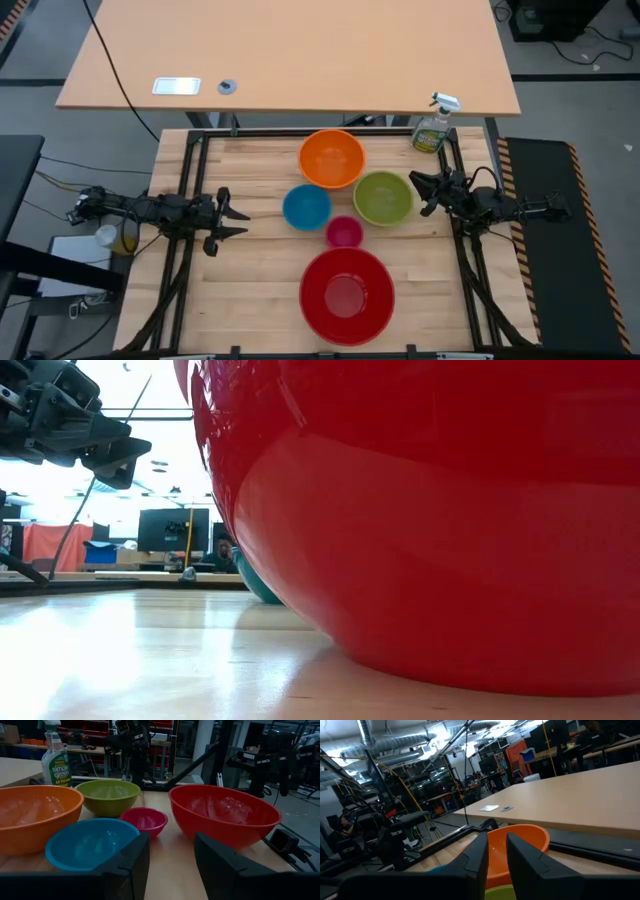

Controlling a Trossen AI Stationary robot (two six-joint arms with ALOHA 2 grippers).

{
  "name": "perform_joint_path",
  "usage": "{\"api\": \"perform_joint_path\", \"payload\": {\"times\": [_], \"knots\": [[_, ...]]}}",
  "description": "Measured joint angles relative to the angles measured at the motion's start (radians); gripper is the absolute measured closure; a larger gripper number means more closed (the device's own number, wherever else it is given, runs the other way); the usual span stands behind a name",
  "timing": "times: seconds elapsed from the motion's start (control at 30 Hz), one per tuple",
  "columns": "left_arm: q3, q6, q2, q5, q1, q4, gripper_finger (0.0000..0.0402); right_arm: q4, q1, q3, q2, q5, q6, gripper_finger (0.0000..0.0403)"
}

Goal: Nest bowls inside each other

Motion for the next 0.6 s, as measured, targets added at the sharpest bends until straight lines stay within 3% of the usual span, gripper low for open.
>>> {"api": "perform_joint_path", "payload": {"times": [0.6], "knots": [[0.000, -0.014, 0.000, 0.000, 0.000, 0.019, 0.0246, 0.000, 0.000, 0.000, 0.000, 0.000, 0.000, 0.0326]]}}
